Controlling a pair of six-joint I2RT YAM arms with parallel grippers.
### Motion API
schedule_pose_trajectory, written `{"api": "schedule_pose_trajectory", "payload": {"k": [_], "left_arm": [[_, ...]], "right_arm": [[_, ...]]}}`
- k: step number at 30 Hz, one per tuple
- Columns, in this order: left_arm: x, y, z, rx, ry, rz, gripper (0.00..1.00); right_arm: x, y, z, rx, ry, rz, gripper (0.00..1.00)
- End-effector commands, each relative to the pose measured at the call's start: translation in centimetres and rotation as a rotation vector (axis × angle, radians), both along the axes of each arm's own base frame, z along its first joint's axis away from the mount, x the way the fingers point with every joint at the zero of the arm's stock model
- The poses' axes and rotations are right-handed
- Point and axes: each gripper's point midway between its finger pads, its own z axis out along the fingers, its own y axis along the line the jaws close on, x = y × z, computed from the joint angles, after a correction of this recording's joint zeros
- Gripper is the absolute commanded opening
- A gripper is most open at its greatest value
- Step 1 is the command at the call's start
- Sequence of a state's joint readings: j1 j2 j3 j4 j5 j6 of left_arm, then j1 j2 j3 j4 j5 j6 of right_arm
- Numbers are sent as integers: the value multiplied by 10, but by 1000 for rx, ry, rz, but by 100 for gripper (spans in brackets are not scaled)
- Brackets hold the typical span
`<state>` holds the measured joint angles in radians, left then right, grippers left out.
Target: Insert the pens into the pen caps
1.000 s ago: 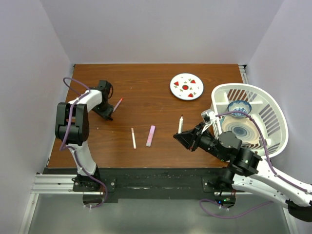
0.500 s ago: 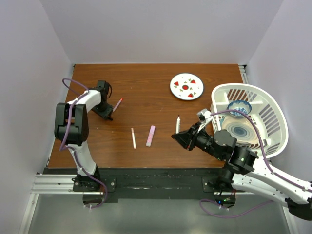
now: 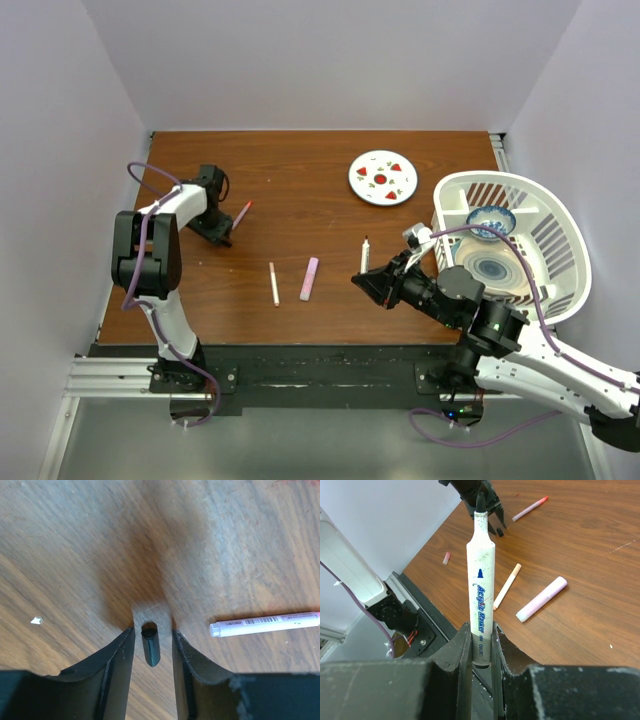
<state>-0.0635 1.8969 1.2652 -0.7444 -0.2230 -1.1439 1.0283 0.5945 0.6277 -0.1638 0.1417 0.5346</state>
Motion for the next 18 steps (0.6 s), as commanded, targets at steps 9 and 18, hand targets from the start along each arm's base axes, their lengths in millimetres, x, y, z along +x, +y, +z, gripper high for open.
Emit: {"api": "schedule_pose_trajectory", "payload": {"k": [9, 18], "left_arm": [[-49, -14, -24, -32, 211, 39, 32], [-37, -33, 5, -39, 80, -93, 0]], "right_arm": [[4, -10, 17, 32, -63, -37, 0], [-5, -4, 24, 27, -34, 17, 0]]}}
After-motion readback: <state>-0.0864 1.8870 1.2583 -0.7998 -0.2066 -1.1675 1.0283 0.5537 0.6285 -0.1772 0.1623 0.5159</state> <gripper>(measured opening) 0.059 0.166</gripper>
